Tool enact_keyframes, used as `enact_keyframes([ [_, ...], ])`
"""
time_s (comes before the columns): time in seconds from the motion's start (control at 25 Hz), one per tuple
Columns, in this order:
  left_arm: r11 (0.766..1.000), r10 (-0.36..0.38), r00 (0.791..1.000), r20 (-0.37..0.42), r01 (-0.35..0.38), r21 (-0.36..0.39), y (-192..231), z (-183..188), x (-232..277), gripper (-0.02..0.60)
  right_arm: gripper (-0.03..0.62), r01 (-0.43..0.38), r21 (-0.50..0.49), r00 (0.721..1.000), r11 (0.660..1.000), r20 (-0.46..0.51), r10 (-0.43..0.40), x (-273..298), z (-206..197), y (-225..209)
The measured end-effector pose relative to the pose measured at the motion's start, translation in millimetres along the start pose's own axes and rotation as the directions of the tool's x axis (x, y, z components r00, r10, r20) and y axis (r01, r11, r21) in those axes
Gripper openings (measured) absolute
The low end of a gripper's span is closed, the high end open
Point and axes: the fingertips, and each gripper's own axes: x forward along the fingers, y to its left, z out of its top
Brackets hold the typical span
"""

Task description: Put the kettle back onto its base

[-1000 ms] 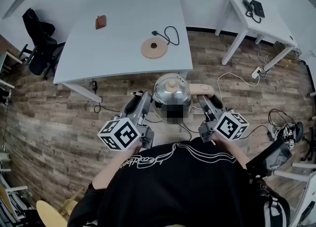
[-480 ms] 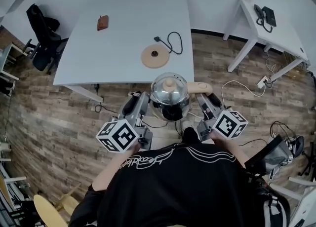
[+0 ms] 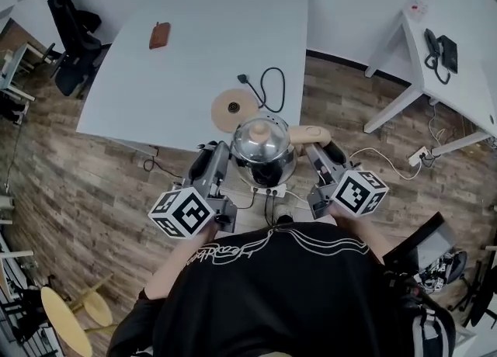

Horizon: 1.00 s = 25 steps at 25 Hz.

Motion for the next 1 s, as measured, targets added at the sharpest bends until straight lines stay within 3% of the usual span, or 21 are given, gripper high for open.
enact_keyframes([
  [0.44, 0.991, 0.132, 0.991, 0.035, -0.132, -0.001, 14, 12, 39, 0.115, 0.179, -0.102, 0.038, 0.990, 0.994, -0.096, 0.105, 63, 19, -34],
  [1.0, 0.993, 0.117, 0.993, -0.001, -0.117, -0.010, 73, 47, 42, 0.115, 0.179, -0.078, 0.035, 0.991, 0.996, -0.103, 0.081, 126, 1, -12],
])
